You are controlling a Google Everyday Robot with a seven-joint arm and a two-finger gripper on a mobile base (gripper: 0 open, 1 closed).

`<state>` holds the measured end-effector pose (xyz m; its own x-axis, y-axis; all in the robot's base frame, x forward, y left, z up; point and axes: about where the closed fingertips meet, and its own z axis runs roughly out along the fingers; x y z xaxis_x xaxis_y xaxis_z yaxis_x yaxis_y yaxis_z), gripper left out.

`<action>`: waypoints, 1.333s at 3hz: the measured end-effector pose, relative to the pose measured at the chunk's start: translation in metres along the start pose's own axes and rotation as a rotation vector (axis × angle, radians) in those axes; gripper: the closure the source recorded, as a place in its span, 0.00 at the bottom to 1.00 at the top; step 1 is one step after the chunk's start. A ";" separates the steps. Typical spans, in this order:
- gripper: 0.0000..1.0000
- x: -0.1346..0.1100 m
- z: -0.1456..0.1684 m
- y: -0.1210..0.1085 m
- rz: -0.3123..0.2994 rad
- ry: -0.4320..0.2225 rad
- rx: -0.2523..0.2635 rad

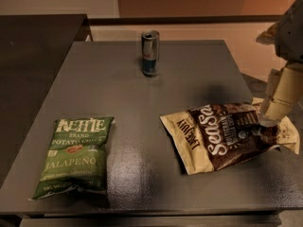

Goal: Move redbull can near green jalapeno chip bag

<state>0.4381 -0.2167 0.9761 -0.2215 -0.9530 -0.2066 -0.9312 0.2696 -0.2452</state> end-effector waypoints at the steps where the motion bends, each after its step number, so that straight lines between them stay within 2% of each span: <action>1: 0.00 0.000 0.000 0.000 0.000 0.000 0.000; 2: 0.00 -0.005 -0.001 -0.003 0.000 -0.020 -0.009; 3: 0.00 -0.023 0.001 -0.016 -0.003 -0.058 -0.028; 4: 0.00 -0.051 0.008 -0.039 0.010 -0.122 -0.023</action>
Offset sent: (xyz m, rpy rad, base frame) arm 0.0067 0.0082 0.0012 0.0451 0.0344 0.0177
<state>0.4882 -0.1775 0.9884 -0.1952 -0.9260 -0.3231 -0.9358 0.2745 -0.2213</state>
